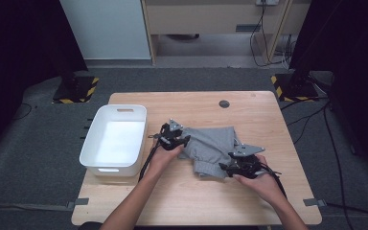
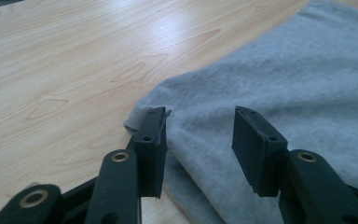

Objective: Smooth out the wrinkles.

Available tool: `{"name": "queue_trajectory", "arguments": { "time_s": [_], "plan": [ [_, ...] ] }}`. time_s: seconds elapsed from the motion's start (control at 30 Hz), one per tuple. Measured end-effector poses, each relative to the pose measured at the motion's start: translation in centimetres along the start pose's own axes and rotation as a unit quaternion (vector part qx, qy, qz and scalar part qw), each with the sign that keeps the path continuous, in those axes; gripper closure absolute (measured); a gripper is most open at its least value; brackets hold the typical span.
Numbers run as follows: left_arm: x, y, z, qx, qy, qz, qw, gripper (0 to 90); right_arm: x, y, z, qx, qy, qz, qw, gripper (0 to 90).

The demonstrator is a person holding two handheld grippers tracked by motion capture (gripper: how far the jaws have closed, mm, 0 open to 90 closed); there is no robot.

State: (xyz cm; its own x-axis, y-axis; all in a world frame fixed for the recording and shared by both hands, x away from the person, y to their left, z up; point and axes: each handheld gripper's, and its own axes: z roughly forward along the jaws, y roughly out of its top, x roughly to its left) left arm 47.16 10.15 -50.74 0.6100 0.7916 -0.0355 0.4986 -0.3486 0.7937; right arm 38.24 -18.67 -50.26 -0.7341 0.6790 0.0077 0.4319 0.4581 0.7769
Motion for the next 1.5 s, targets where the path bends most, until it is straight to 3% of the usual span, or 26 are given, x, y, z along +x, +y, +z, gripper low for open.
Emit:
{"name": "queue_trajectory", "arguments": {
  "time_s": [0.3, 0.57, 0.87, 1.03, 1.37, 1.5],
  "plan": [
    [-1.6, -1.4, -1.0, 0.005, -0.019, 0.009, 0.9998, 52.4, 0.4, -0.4, 1.0, 0.017, -0.005, -0.014, 0.9998, 56.0],
    [-2.1, -1.8, -2.1, 0.003, -0.021, 0.016, 0.9997, 52.1, 0.5, -0.5, 1.2, 0.018, -0.012, -0.022, 0.9995, 73.2],
    [-2.5, -2.7, -2.0, 0.031, -0.026, 0.029, 0.9988, 53.0, 0.6, -0.5, 1.6, 0.020, -0.022, -0.020, 0.9994, 74.5],
    [-2.5, -3.1, -1.1, 0.040, -0.031, 0.036, 0.9981, 61.6, 0.6, -0.4, 1.8, 0.020, -0.025, -0.021, 0.9993, 75.1],
    [-1.3, -2.4, 0.4, 0.030, -0.029, 0.022, 0.9989, 81.3, -0.3, 0.5, 2.7, 0.026, -0.038, -0.019, 0.9988, 76.4],
    [-1.0, -2.0, 0.6, 0.032, -0.023, 0.024, 0.9989, 85.0, -0.4, 1.0, 2.7, 0.026, -0.042, -0.018, 0.9986, 81.9]
  ]
}}
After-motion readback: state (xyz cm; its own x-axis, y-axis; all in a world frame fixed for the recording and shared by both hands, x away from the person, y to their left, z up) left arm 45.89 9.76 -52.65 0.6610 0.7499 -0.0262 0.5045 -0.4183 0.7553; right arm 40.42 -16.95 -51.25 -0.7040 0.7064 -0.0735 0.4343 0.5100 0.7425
